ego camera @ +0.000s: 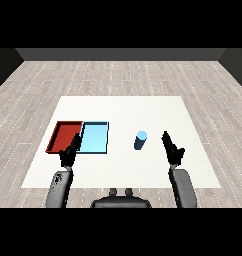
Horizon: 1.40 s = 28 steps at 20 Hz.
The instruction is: Pick the blue can and put it in the blue box
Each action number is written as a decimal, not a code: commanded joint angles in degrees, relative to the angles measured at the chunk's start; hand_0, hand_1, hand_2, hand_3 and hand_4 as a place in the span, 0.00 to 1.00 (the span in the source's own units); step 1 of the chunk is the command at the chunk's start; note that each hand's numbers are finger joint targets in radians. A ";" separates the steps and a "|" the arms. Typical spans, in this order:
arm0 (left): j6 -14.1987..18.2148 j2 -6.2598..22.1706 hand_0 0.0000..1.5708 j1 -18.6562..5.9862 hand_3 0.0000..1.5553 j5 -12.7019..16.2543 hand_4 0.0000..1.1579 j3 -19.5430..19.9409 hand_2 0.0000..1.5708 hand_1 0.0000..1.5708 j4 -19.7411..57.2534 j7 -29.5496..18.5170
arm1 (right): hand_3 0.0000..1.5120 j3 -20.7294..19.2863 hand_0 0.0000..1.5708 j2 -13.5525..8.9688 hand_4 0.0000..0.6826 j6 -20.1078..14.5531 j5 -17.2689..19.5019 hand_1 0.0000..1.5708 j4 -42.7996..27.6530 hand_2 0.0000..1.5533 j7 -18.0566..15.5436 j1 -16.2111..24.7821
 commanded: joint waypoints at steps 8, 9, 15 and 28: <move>-1.55 -3.16 0.00 -4.94 0.00 4.39 0.00 2.56 0.00 0.00 -4.88 -14.28 | 0.00 -5.89 0.00 0.14 0.00 7.46 -8.91 0.00 3.72 0.00 -6.58 -11.47; -2.71 -1.46 0.00 -5.54 0.00 6.24 0.00 4.31 0.00 0.00 -6.95 -12.68 | 0.00 -6.08 0.00 -0.41 0.00 8.88 -9.44 0.00 3.65 0.00 -8.22 -10.95; -6.14 -2.06 0.00 -2.50 0.00 6.92 0.00 3.89 0.00 0.00 -3.55 -21.22 | 0.00 -9.30 0.00 -1.91 0.00 11.62 -11.90 0.00 10.68 0.00 -10.97 -14.97; -3.15 -3.94 0.00 -2.72 0.00 5.31 0.00 3.00 0.00 0.00 -4.87 -20.65 | 0.00 -8.72 0.00 -1.12 0.00 14.76 -13.13 0.00 11.90 0.00 -13.36 -11.43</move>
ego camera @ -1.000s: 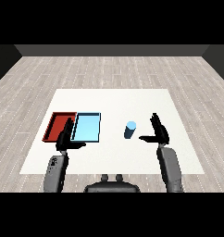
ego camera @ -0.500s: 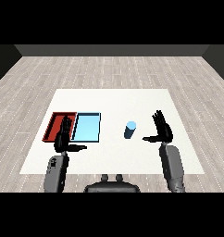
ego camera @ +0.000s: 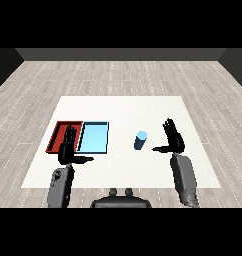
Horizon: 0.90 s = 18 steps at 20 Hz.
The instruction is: Pick the blue can and put it in the blue box
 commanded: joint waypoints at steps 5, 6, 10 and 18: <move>-0.73 -0.60 0.00 3.23 0.00 1.63 0.00 -1.06 0.00 0.00 -6.41 2.80 | 0.00 0.25 0.00 1.10 0.00 -0.30 -2.86 0.00 -1.42 0.00 4.09 -1.92; -1.09 -0.67 0.00 3.55 0.00 0.22 0.00 -1.01 0.00 0.00 -2.16 -1.01 | 0.00 2.41 0.00 3.73 0.00 -1.45 -0.17 0.00 -2.43 0.00 0.18 3.05; -0.57 0.59 0.00 -0.01 0.00 2.31 0.00 1.61 0.00 0.00 -2.21 1.68 | 0.00 2.15 0.00 6.28 0.00 -4.47 -0.19 0.00 7.37 0.00 -0.27 -5.41; 0.53 -0.42 0.00 0.82 0.00 1.44 0.00 -0.09 0.00 0.00 -4.99 3.93 | 0.00 2.42 0.00 8.55 0.00 -3.13 -0.87 0.00 13.45 0.00 -6.52 -3.65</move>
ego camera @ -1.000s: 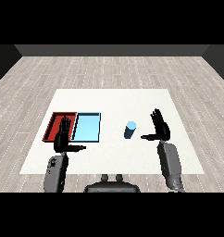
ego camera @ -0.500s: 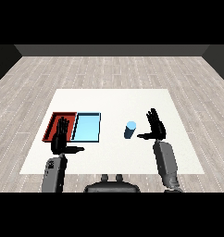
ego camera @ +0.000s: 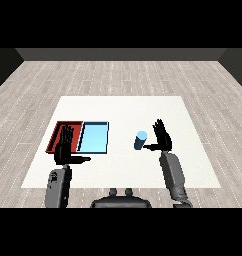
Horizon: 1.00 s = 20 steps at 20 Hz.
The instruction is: Pick the blue can and put it in the blue box
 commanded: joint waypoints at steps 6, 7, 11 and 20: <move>1.09 0.42 0.00 -1.65 0.00 -0.04 0.00 -0.25 0.00 0.00 -2.70 4.15 | 0.00 1.59 0.00 2.65 0.00 -0.42 -0.13 0.00 5.16 0.00 -3.01 0.23; -1.76 0.61 0.00 1.74 0.00 1.66 0.00 1.34 0.00 0.00 1.06 -1.40 | 0.00 0.43 0.00 1.78 0.00 -0.02 0.05 0.00 9.58 0.00 -5.96 -1.98; -0.60 -0.81 0.00 0.96 0.00 -0.86 0.00 -0.45 0.00 0.00 2.28 -2.99 | 0.00 2.36 0.00 2.72 0.00 -2.51 -0.56 0.00 7.57 0.00 -3.00 -2.64; -2.03 1.50 0.00 -0.11 0.00 2.12 0.00 2.31 0.00 0.00 2.31 -0.30 | 0.00 5.18 0.00 2.97 0.00 -3.78 -2.88 0.00 19.11 0.00 -10.63 -6.68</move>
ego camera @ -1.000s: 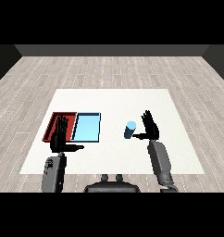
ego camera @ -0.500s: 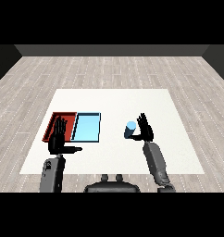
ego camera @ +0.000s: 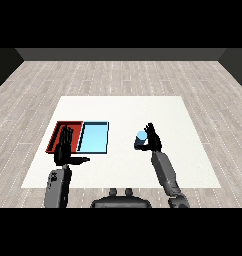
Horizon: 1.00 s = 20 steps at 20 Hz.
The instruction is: Pick the blue can and put it in the blue box
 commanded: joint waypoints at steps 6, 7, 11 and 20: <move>1.92 -0.84 0.00 1.18 0.00 0.47 0.00 -1.16 0.00 0.00 -6.25 5.67 | 0.00 -2.01 0.00 -0.38 0.00 0.92 0.52 0.00 12.75 0.00 -3.22 -8.70; 2.43 -1.67 0.00 -0.95 0.00 -2.05 0.00 -1.55 0.00 0.00 -0.05 0.13 | 0.00 0.41 0.00 0.45 0.00 0.87 -0.49 0.00 4.68 0.00 -1.13 -0.56; -0.47 -0.67 0.00 3.24 0.00 1.39 0.00 -1.00 0.00 0.00 -4.82 2.11 | 0.00 2.62 0.00 0.48 0.00 -1.23 -1.56 0.00 15.32 0.00 -7.20 -7.54; 0.00 0.67 0.00 -2.83 0.00 1.47 0.00 1.58 0.00 0.00 1.63 0.20 | 0.00 -0.68 0.00 -0.73 0.00 -5.87 0.29 0.00 16.22 0.00 -3.33 -10.39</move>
